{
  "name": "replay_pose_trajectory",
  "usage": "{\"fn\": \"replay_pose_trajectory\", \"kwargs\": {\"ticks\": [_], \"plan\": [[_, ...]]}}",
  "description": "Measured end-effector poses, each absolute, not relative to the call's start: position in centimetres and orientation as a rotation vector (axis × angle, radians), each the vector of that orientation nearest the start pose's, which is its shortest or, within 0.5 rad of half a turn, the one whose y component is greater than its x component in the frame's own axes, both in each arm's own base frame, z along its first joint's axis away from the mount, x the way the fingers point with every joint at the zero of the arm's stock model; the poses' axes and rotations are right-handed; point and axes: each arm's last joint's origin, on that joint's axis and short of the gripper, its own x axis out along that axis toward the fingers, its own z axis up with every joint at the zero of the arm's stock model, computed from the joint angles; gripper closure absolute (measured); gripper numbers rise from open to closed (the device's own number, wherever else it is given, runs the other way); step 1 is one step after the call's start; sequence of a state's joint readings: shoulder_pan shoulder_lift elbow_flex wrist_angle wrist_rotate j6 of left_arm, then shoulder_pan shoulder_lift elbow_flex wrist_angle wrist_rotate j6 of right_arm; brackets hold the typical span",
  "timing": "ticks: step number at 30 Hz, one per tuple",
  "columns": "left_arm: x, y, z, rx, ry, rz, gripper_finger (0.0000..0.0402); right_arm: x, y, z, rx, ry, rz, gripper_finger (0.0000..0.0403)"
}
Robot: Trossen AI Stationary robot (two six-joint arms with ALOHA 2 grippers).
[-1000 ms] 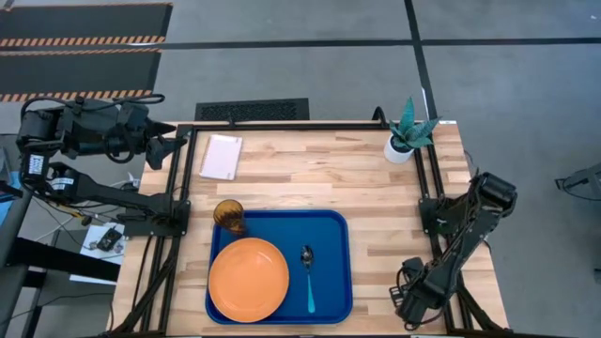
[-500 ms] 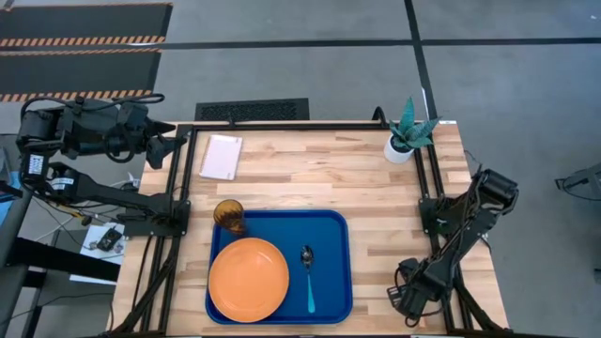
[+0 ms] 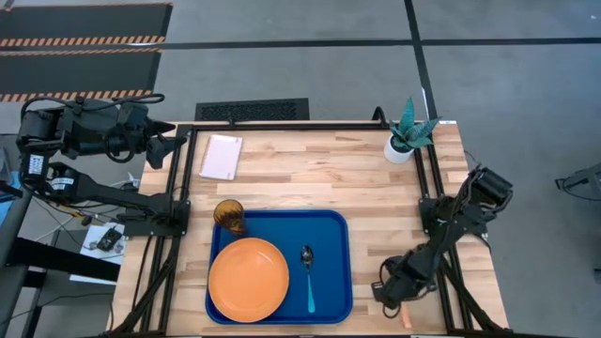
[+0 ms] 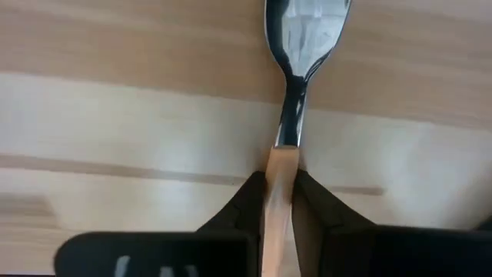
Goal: Pick and place plate/cup/fork/spoon on tray
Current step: Put the orange fork on the blue tray to the right of the blue spoon
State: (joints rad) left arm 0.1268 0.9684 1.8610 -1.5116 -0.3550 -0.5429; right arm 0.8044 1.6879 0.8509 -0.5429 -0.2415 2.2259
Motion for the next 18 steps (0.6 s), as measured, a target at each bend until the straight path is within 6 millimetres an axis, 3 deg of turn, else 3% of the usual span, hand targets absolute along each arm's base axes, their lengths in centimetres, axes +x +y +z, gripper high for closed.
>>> {"fn": "replay_pose_trajectory", "kwargs": {"ticks": [12, 18], "plan": [[5.3, 1.7, 49.4, -0.444, 0.477, 0.621, 0.012, 21.2, 18.0, 13.1, 1.347, 1.378, -0.992, 0.0363], [5.3, 1.7, 49.5, -0.444, 0.475, 0.621, 0.012, 21.9, 17.2, 14.1, 1.25, 1.367, -1.037, 0.0364]]}}
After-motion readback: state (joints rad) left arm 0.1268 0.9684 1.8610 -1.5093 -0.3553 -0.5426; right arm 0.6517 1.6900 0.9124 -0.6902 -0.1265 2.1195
